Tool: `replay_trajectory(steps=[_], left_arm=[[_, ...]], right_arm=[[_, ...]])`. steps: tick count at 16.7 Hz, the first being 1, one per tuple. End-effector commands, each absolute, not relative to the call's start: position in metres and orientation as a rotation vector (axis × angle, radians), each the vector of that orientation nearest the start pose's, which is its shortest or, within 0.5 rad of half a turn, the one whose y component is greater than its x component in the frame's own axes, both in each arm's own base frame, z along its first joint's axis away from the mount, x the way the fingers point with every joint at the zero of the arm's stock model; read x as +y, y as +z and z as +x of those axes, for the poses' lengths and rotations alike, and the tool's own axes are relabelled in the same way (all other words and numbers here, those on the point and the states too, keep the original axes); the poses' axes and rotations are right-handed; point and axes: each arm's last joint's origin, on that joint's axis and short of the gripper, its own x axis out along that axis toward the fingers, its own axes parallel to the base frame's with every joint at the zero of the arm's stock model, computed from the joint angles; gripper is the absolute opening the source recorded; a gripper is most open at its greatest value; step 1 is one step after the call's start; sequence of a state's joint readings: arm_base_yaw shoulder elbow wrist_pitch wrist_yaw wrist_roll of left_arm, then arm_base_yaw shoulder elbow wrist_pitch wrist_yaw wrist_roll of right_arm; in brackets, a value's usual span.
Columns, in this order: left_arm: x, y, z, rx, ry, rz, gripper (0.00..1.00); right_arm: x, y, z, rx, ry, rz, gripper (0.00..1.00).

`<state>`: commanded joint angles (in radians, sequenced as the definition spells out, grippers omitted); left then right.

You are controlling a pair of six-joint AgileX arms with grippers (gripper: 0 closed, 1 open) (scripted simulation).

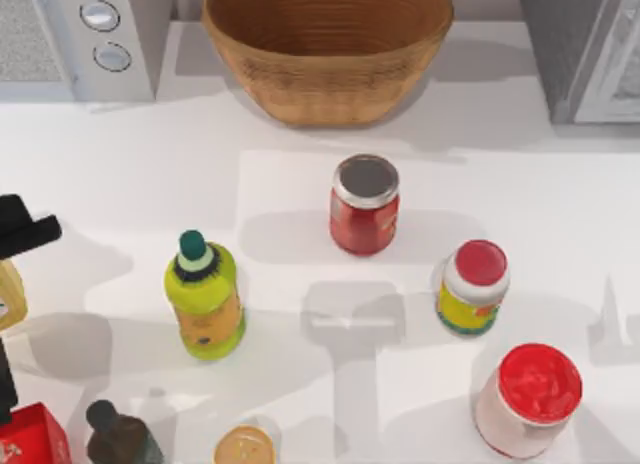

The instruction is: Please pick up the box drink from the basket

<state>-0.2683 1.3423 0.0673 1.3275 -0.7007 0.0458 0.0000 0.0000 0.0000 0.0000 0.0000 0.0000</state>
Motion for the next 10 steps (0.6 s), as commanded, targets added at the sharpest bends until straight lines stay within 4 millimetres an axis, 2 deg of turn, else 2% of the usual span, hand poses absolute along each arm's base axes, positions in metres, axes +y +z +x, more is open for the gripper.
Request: replay_trajectory(steps=[1, 10], left_arm=[[-0.0298, 0.1438, 0.184, -0.029, 0.446, 0.006, 0.0], [-0.0298, 0.1438, 0.184, -0.029, 0.446, 0.006, 0.68]], right_arm=[[-0.0012, 0.16, 0.1057, 0.0, 0.0, 0.0, 1.0], [-0.0012, 0.16, 0.1057, 0.0, 0.0, 0.0, 1.0]])
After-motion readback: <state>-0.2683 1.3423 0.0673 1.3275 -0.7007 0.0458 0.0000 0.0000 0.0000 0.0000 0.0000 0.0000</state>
